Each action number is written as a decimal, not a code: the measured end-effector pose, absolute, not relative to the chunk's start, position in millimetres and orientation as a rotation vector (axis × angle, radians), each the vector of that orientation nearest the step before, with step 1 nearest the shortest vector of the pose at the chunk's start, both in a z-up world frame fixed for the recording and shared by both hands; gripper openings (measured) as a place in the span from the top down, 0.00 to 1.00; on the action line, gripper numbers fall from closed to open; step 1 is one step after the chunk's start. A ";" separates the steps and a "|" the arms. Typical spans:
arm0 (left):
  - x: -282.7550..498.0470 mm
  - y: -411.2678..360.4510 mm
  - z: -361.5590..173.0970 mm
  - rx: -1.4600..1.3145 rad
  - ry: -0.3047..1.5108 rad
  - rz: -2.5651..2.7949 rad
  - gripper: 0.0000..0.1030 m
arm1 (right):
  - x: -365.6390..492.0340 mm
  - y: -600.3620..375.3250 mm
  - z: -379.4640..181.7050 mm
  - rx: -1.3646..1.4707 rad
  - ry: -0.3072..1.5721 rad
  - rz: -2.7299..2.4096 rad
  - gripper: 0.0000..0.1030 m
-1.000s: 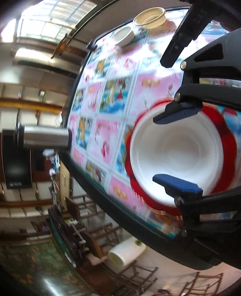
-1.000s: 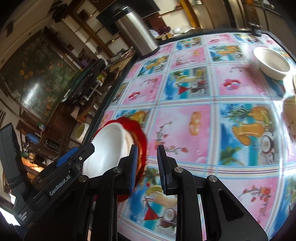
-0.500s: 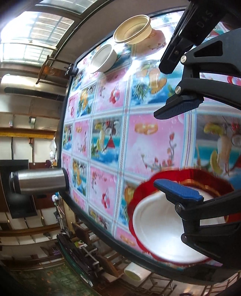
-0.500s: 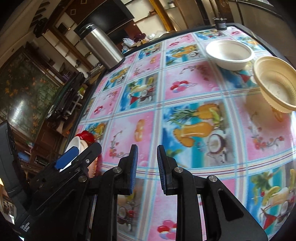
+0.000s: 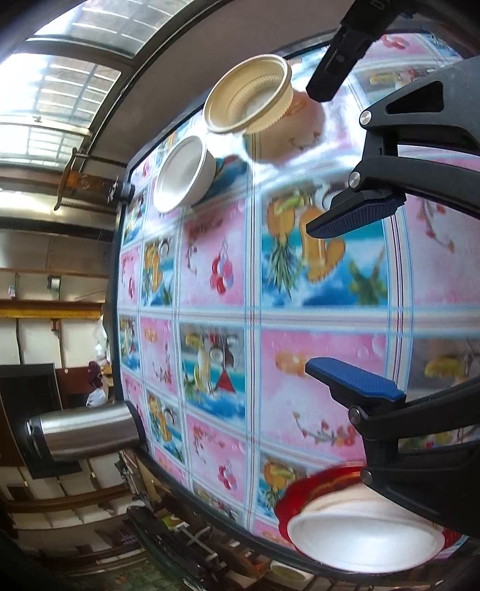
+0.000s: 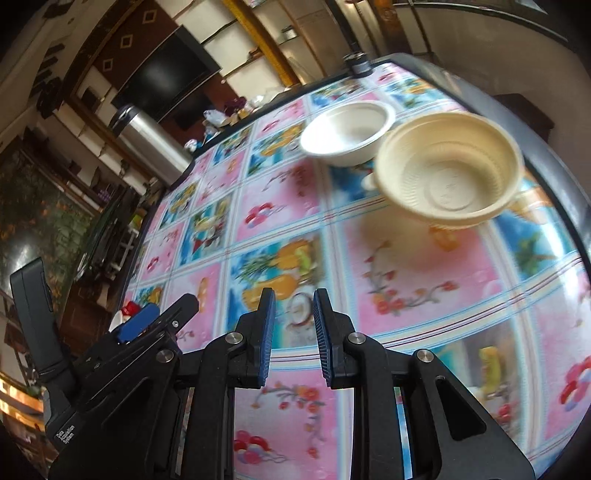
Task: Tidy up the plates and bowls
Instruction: 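Move the left gripper to the small cream ridged bowl's rim, then close the left gripper on the small cream bowl's rim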
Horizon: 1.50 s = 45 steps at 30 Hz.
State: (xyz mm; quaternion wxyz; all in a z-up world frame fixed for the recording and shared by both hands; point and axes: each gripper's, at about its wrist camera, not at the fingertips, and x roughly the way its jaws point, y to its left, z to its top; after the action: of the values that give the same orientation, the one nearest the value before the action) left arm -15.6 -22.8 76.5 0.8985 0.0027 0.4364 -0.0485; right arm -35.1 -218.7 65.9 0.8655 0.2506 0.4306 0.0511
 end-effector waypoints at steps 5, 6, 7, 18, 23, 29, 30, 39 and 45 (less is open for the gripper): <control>-2.9 -58.4 79.1 -0.011 0.938 -0.164 0.34 | -47.1 -271.5 71.8 0.565 0.859 0.015 0.60; 1.1 -66.8 79.9 -0.017 0.946 -0.177 0.34 | -48.5 -282.5 72.2 0.572 0.852 -0.006 0.60; 3.7 -72.7 79.6 -0.018 0.951 -0.183 0.33 | -49.3 -293.0 72.4 0.579 0.847 -0.029 0.60; 53.1 -136.7 73.5 -0.060 1.022 -0.225 0.31 | -33.8 -383.3 54.5 0.681 0.866 -0.167 0.60; 72.4 -161.9 60.4 -0.043 1.067 -0.243 0.31 | -18.0 -396.1 40.3 0.736 0.884 -0.162 0.60; 85.5 -175.4 47.3 -0.066 1.094 -0.259 0.31 | -2.6 -391.4 30.6 0.749 0.891 -0.134 0.60; 87.6 -178.5 45.4 -0.064 1.102 -0.259 0.31 | -1.0 -389.9 29.3 0.745 0.893 -0.133 0.60; 91.3 -197.4 34.8 -0.008 1.121 -0.295 0.72 | 7.3 -386.4 20.6 0.704 0.882 -0.150 0.84; 75.9 -189.3 34.1 0.034 1.120 -0.294 0.71 | 2.1 -373.7 26.0 0.673 0.877 -0.153 0.85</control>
State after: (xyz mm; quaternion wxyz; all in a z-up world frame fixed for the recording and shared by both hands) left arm 75.9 -189.3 34.1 0.8369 0.0160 0.5292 -0.1389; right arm 2.1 -373.7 26.0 0.8485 0.3191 0.4159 -0.0725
